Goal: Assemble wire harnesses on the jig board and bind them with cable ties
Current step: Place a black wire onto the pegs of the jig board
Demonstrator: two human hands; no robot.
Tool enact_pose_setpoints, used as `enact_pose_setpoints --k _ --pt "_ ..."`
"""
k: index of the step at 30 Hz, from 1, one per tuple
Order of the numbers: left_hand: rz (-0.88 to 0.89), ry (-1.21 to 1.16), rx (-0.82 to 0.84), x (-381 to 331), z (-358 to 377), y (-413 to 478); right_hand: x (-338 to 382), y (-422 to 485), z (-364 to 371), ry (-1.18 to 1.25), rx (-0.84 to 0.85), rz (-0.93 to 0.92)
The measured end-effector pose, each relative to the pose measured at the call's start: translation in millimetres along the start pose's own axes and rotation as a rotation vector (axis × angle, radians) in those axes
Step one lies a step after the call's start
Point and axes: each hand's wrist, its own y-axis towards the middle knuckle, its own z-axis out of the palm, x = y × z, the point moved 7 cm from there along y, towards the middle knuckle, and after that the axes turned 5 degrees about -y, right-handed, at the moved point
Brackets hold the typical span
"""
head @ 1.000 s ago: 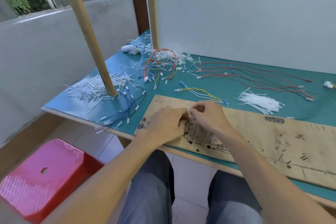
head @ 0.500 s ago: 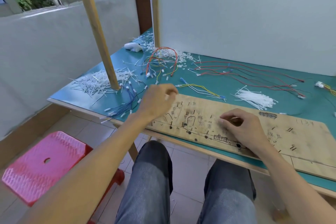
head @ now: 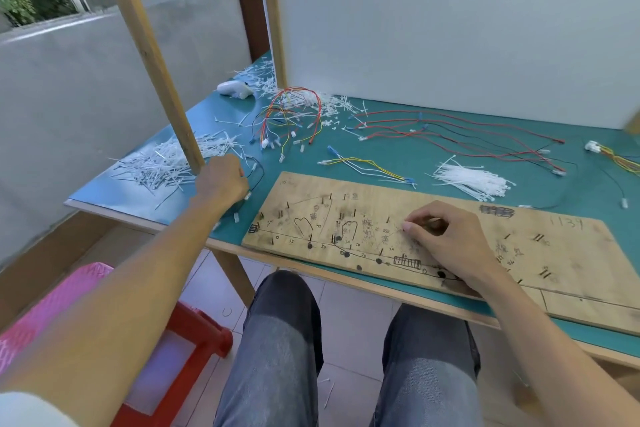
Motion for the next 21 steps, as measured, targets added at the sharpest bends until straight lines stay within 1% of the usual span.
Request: enact_pose_setpoints --k 4,7,11,15,18,21 --pt "0.001 0.087 0.041 -1 3 3 0 0 -1 0.001 0.003 -0.004" --pt "0.034 0.155 0.064 -4 8 2 -1 0 -1 0.003 0.002 0.000" --pt "0.056 0.157 0.070 -9 12 -3 0 0 -2 -0.005 0.005 -0.008" --pt "0.049 0.080 0.015 -17 -2 -4 -1 -1 -2 -0.006 0.008 0.011" --pt "0.180 -0.009 -0.026 -39 -26 -9 -2 0 -2 -0.009 0.009 0.018" --pt "0.288 -0.235 -0.026 -68 -53 -33 -2 0 -2 -0.007 0.011 0.022"
